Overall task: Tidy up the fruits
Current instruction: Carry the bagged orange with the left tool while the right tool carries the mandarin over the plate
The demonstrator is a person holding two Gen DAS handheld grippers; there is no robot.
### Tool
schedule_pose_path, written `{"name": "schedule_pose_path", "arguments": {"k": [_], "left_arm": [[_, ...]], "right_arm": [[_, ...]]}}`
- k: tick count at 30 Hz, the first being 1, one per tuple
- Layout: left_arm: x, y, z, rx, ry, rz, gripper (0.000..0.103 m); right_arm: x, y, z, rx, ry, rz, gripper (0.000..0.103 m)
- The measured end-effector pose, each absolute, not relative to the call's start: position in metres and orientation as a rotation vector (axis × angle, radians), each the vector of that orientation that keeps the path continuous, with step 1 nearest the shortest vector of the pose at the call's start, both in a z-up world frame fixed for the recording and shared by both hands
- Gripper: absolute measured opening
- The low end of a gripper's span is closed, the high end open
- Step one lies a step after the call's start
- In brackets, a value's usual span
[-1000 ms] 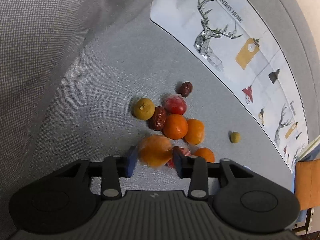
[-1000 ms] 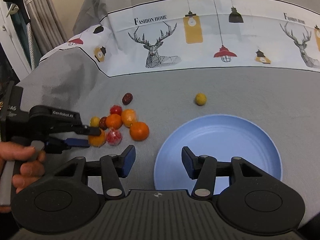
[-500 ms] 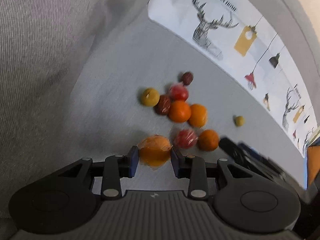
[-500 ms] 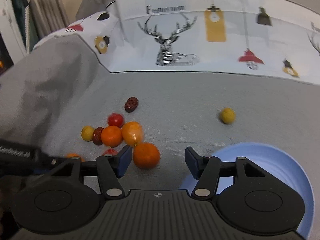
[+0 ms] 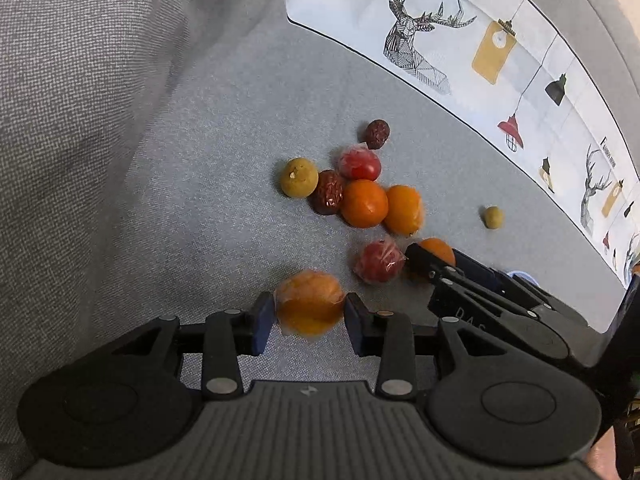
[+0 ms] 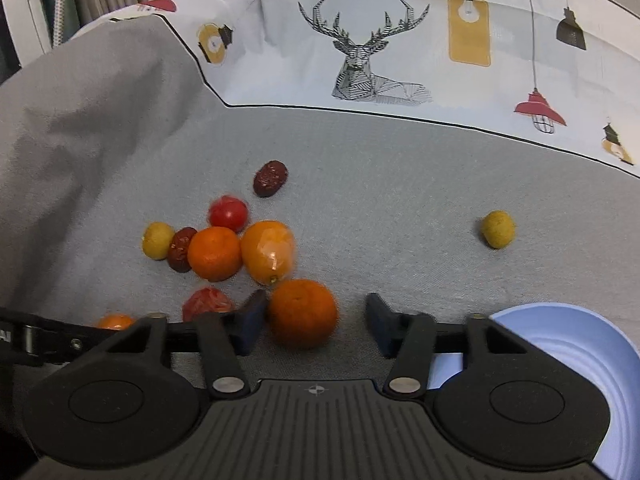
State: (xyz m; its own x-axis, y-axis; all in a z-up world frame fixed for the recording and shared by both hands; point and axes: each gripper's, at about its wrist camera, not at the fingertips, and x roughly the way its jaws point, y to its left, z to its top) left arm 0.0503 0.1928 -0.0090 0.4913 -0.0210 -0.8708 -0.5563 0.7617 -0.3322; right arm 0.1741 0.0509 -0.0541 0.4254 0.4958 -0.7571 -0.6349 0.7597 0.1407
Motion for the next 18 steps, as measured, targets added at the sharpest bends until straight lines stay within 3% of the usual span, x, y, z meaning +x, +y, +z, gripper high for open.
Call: {"name": "schedule_pose_path", "arguments": {"k": [9, 18], "left_arm": [[0.044, 0.186, 0.001, -0.615, 0.968, 0.334, 0.041], [0.035, 0.154, 0.022, -0.506, 0.851, 0.240, 0.041]], "right_arm": [[0.157, 0.027, -0.011, -0.196, 0.827, 0.766, 0.038], [0.126, -0.069, 0.018, -0.075, 0.847, 0.664, 0.038]]}}
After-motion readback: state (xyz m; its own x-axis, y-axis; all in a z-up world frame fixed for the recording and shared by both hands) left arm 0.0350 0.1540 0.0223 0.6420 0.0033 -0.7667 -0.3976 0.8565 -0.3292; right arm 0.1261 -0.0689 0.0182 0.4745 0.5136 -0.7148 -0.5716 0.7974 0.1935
